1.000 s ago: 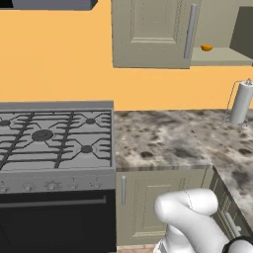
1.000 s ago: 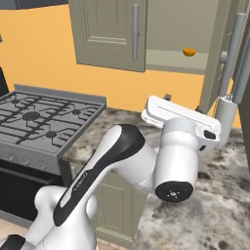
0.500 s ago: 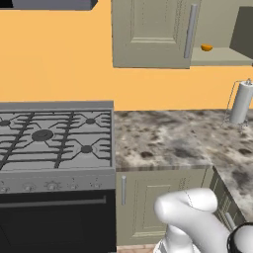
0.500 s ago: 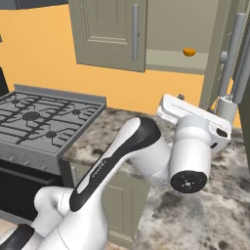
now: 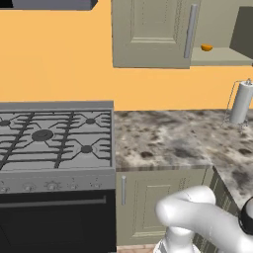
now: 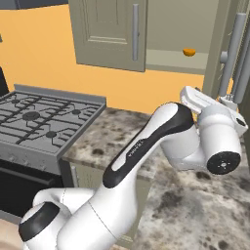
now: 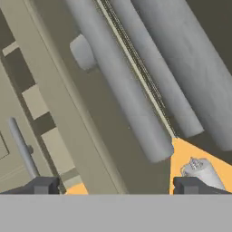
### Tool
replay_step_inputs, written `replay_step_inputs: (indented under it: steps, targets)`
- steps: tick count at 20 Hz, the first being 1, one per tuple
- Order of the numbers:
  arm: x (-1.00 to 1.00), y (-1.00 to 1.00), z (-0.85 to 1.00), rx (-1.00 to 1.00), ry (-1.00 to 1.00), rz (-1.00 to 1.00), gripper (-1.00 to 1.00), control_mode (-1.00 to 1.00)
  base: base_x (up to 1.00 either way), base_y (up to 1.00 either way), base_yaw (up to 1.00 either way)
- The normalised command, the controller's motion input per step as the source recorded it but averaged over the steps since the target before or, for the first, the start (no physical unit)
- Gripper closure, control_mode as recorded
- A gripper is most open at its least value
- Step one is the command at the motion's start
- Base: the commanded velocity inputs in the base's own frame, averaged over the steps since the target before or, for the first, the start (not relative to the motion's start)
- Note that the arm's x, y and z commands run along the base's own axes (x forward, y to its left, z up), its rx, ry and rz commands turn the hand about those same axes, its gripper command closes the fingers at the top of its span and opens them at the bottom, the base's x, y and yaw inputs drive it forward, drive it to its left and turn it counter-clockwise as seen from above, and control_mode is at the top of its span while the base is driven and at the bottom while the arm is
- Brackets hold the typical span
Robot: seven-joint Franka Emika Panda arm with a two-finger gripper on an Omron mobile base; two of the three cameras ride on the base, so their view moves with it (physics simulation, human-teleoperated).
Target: Open the cabinet. Pick the peach and peach from the cabinet and place them into the bowl. Then close the cabinet.
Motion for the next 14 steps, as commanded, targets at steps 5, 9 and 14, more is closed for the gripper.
replay_step_inputs:
  steps: [5, 9, 14]
  targets:
    - [0.99, 0.00, -0.44, 0.01, 0.00, 0.09, -1.00, -1.00, 0.00, 0.00, 0.00]
    - [1.00, 0.28, -0.40, 0.00, 0.00, 0.03, -1.00, -1.00, 0.00, 0.00, 0.00]
    - [1.00, 0.61, -0.23, 0.02, 0.00, 0.00, -1.00, -1.00, 0.00, 0.00, 0.00]
